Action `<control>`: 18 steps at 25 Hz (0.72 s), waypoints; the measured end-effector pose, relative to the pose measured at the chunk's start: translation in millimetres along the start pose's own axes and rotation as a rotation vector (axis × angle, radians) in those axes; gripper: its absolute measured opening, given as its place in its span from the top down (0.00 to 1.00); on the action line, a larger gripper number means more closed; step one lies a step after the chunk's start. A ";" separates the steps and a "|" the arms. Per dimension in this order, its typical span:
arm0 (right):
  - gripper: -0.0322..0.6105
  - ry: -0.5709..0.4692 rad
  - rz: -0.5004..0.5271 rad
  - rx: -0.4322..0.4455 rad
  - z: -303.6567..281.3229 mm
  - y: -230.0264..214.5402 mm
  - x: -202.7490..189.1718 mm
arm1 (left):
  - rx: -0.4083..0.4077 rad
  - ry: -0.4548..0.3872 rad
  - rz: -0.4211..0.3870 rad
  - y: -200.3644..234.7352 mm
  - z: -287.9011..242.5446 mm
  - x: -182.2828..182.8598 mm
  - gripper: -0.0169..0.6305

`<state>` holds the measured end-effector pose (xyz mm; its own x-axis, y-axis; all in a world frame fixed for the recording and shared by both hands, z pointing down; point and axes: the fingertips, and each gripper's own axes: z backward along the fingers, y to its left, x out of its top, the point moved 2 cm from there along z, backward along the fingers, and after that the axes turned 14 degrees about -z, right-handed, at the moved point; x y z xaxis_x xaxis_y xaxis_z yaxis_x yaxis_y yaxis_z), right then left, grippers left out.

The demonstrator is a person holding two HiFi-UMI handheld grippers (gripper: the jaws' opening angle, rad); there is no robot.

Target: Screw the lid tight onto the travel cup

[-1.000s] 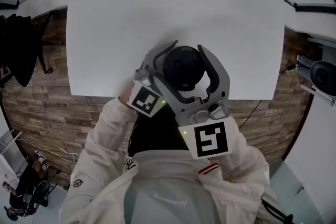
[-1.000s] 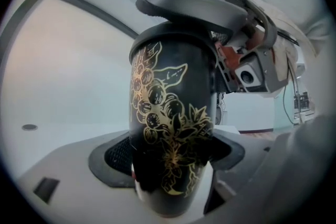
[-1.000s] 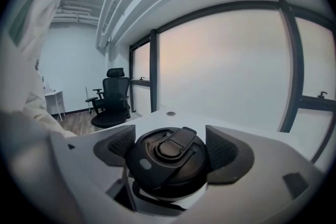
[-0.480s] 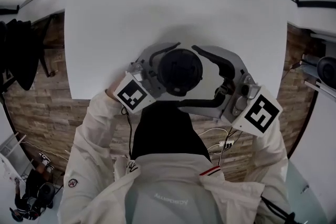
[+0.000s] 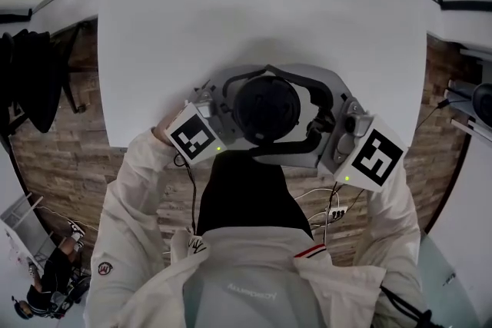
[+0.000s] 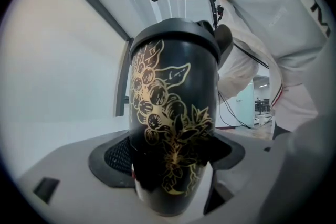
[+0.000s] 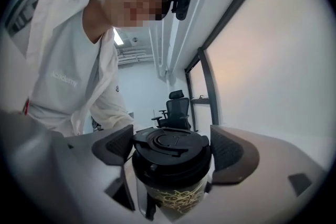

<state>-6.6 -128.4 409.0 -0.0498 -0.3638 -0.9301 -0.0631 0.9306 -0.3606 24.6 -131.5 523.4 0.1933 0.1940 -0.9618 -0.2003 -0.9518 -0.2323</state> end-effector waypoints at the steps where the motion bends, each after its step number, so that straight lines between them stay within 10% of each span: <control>1: 0.27 -0.030 -0.001 -0.043 0.3 -0.8 1.6 | 0.023 0.003 0.004 0.6 0.0 -0.2 0.36; 11: 0.27 -0.334 -0.072 -0.844 15.9 -15.3 3.0 | 0.429 0.092 0.063 13.5 -8.2 -3.3 0.36; 18: 0.27 -0.351 -0.121 -0.751 23.3 -7.8 1.7 | 0.368 0.068 0.032 11.9 -9.7 -0.8 0.36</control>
<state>17.0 -135.4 408.6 0.3059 -0.3100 -0.9002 -0.7011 0.5664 -0.4332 31.3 -145.3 522.9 0.2419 0.1379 -0.9605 -0.5366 -0.8057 -0.2508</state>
